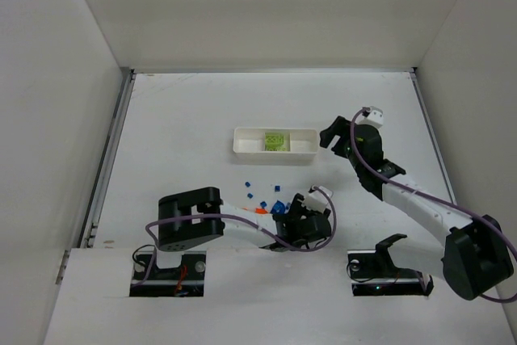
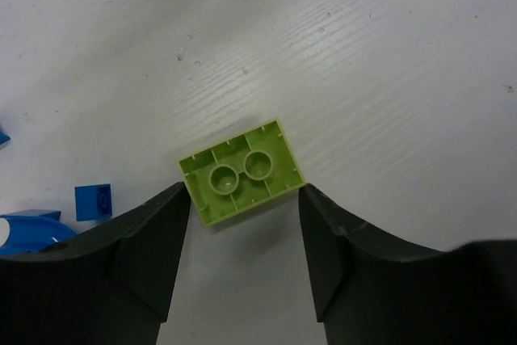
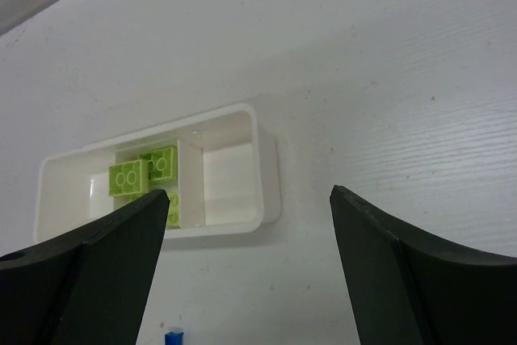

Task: Sort the legos into containers by color

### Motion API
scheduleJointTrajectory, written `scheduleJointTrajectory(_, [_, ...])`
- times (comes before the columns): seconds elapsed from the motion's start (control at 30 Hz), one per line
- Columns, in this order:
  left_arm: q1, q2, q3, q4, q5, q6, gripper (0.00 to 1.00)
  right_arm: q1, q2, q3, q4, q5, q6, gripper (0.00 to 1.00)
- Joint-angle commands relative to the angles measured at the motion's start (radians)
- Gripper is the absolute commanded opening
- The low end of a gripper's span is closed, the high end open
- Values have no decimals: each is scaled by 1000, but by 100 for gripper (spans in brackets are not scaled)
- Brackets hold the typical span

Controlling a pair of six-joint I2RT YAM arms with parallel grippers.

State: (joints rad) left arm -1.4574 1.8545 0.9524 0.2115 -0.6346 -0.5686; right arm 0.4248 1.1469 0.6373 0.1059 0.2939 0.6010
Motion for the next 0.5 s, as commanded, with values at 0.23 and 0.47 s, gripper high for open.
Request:
scheduleJointTrajectory(0.23, [19, -150, -38, 38, -83, 29, 23, -7, 11, -19, 84, -16, 20, 86])
scheduleJointTrajectory(0.47, [90, -239, -64, 46, 10, 55, 54, -13, 20, -21, 87, -15, 22, 86])
